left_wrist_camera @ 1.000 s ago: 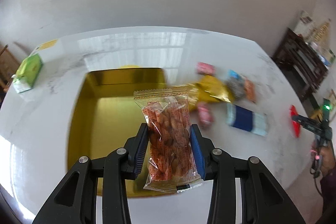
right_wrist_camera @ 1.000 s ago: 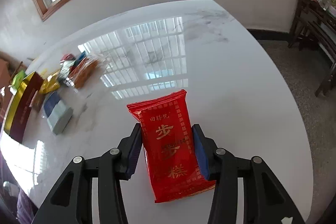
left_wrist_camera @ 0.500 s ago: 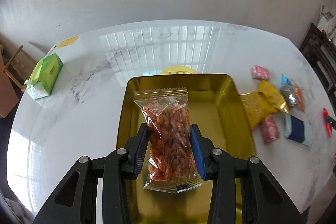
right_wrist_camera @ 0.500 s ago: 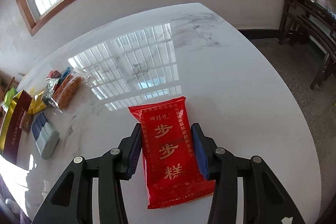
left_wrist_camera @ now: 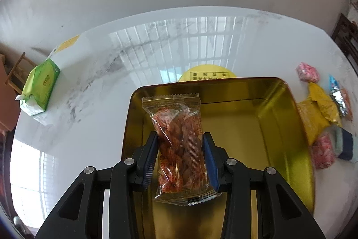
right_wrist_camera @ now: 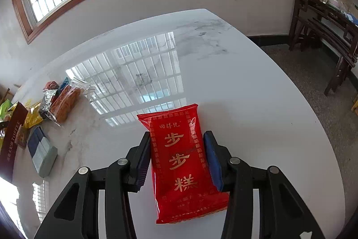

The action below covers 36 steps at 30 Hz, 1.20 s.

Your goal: Organize snacks

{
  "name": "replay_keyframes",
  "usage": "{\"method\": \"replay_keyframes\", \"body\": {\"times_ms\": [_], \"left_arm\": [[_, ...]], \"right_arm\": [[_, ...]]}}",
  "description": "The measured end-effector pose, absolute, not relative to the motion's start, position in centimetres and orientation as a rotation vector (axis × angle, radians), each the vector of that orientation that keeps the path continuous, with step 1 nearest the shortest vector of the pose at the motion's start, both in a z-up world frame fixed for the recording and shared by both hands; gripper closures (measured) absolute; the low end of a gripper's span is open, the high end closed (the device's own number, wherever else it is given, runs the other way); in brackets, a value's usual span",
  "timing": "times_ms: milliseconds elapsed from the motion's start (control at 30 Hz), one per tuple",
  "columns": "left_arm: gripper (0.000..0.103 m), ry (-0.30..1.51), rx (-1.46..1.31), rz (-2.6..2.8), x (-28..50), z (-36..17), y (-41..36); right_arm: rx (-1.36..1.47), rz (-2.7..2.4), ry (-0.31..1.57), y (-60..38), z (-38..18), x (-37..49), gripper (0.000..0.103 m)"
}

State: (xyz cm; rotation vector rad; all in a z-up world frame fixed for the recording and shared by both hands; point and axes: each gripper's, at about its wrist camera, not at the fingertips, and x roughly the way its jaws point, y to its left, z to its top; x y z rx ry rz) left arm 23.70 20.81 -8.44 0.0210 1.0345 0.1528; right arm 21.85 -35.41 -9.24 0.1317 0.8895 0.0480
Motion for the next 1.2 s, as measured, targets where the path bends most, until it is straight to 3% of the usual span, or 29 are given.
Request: {"method": "replay_keyframes", "body": {"times_ms": [367,433,567,633,800,1000,1200], "left_arm": [[0.059,1.085,0.085,0.187,24.7,-9.6,20.0],[0.044,1.079,0.115,0.211,24.7,-9.5,19.8],[0.037,1.063,0.113,0.211,24.5,-9.1,19.7],[0.024,1.049,0.122,0.227,24.1,-8.6,19.5],[0.021,1.012,0.079,0.176,22.3,-6.7,19.1],[0.021,0.852,-0.072,0.173,16.2,-2.6,18.8],[0.020,0.555,-0.434,0.223,5.8,-1.0,21.6]], "right_arm": [[0.130,0.046,0.891,-35.3,-9.2,21.9,0.060],[0.127,0.045,0.891,-35.2,-9.3,21.9,0.060],[0.127,0.045,0.891,-35.3,-9.3,21.9,0.059],[0.123,0.043,0.892,-35.2,-9.3,21.9,0.059],[0.118,0.040,0.893,-35.2,-9.3,21.9,0.059],[0.113,0.038,0.894,-35.2,-9.3,21.9,0.059],[0.114,0.032,0.891,-35.3,-9.3,21.7,0.060]]}}
